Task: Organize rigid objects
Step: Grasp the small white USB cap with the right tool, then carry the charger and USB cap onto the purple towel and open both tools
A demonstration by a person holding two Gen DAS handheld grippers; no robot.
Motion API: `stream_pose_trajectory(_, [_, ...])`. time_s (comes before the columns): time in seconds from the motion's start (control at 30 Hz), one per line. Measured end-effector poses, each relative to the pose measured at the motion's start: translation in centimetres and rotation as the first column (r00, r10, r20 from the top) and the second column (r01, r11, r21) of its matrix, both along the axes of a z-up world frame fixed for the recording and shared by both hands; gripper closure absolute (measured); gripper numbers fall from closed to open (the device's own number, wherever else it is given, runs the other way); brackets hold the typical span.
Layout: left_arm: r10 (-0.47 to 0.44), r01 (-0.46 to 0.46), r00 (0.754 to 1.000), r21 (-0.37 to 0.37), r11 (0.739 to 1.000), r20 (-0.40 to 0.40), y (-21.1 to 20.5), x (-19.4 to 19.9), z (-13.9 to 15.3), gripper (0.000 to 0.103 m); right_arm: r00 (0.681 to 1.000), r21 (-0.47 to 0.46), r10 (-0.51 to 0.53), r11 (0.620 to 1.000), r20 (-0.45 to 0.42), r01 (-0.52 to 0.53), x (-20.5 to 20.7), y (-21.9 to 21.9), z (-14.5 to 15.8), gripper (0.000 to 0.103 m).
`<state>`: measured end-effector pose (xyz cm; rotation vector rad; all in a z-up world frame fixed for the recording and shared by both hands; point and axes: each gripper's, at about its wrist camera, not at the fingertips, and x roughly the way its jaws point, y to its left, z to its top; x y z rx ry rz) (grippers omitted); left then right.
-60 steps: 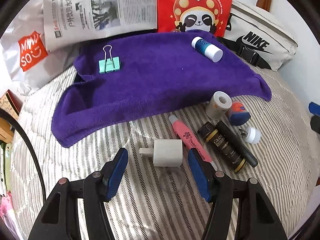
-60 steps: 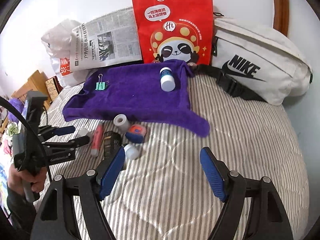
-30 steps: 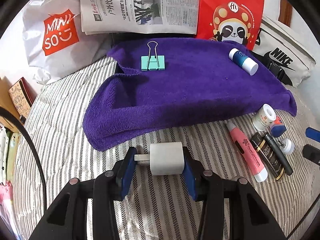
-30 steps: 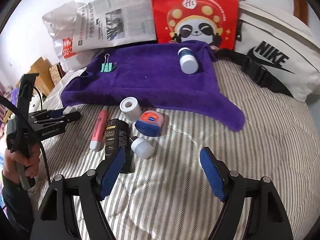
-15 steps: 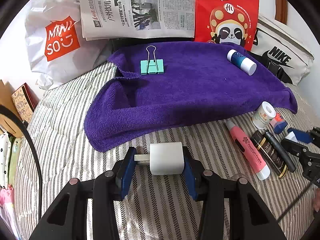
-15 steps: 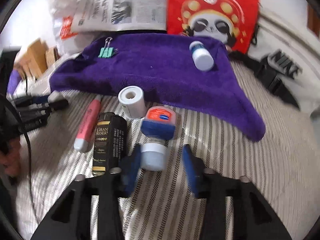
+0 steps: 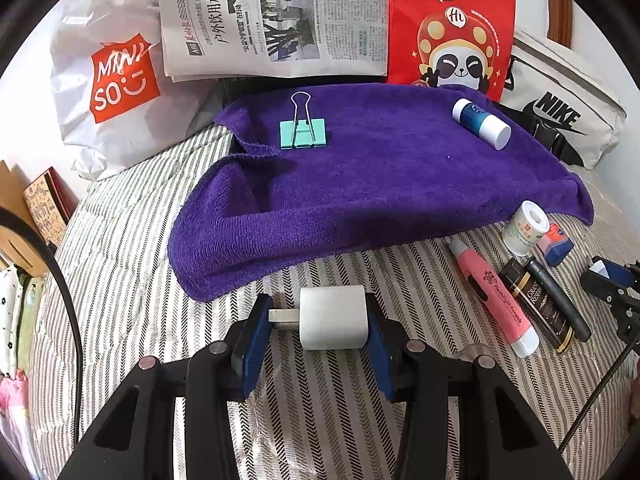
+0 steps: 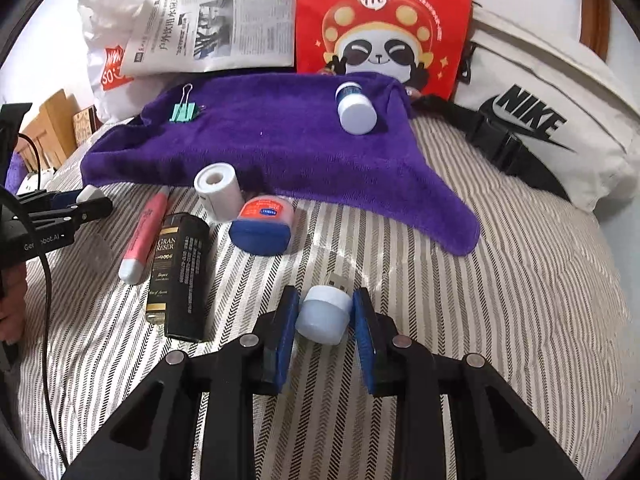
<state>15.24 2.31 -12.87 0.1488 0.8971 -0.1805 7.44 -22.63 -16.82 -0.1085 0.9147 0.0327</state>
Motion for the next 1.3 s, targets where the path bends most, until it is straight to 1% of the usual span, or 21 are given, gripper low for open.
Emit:
stream_pose_trajectory(0.27, [0.0, 0.0, 1.0, -0.004, 1.0, -0.001, 0.1, 0.0, 0.0, 0.06, 1.0, -0.001, -0.001, 1.0, 0.001, 0.001, -0.1, -0.1, 0.0, 0.074])
stream_pose_trajectory(0.43, [0.001, -0.001, 1.0, 0.007, 1.0, 0.003, 0.0, 0.0, 0.0, 0.06, 1.0, 0.001, 0.0, 1.0, 0.001, 0.0, -0.1, -0.1, 0.0, 0.074])
stream_pose_trajectory(0.5, [0.003, -0.003, 1.0, -0.006, 1.0, -0.003, 0.1, 0.0, 0.0, 0.06, 1.0, 0.01, -0.001, 1.0, 0.001, 0.001, -0.1, -0.2, -0.1, 0.074])
stream_pose_trajectory(0.6, [0.013, -0.014, 1.0, -0.051, 0.999, -0.018, 0.6, 0.3, 0.0, 0.061, 1.0, 0.01, 0.0, 1.0, 0.0, 0.0, -0.2, -0.1, 0.0, 0.074])
stream_pose_trajectory(0.63, [0.015, -0.016, 1.0, -0.062, 0.998, -0.02, 0.8, 0.3, 0.0, 0.061, 1.0, 0.004, 0.006, 1.0, -0.005, -0.006, -0.2, 0.0, 0.0, 0.076])
stream_pose_trajectory(0.67, [0.017, -0.018, 1.0, -0.065, 0.998, -0.022, 0.8, 0.3, 0.0, 0.061, 1.0, 0.001, 0.015, 1.0, -0.021, -0.015, -0.3, 0.1, 0.1, 0.076])
stream_pose_trajectory(0.73, [0.021, -0.024, 0.999, -0.065, 0.998, -0.036, 0.9, 0.3, 0.1, 0.061, 0.999, 0.025, 0.021, 0.999, -0.049, -0.019, -0.2, -0.1, 0.4, 0.076])
stream_pose_trajectory(0.8, [0.021, -0.025, 0.998, -0.083, 0.996, -0.052, 1.2, 0.0, 0.4, 0.061, 0.998, 0.054, 0.025, 0.998, -0.051, -0.022, -0.3, -0.3, 1.0, 0.076])
stream_pose_trajectory(0.93, [0.036, -0.044, 0.997, -0.12, 0.992, -0.063, 2.2, -0.7, 1.2, 0.061, 0.998, 0.083, 0.053, 0.995, -0.015, -0.052, -0.6, 0.1, 3.0, 0.076])
stream_pose_trajectory(1.2, [0.063, -0.066, 0.998, -0.152, 0.986, -0.02, 3.3, -0.5, 4.6, 0.061, 0.996, 0.101, 0.082, 0.991, 0.032, -0.085, 0.8, 0.7, 5.8, 0.076])
stream_pose_trajectory(1.3, [0.067, -0.068, 0.998, -0.147, 0.987, -0.008, 3.3, 0.3, 5.7, 0.061, 0.995, 0.101, 0.087, 0.991, 0.056, -0.093, 1.9, 0.6, 6.8, 0.076])
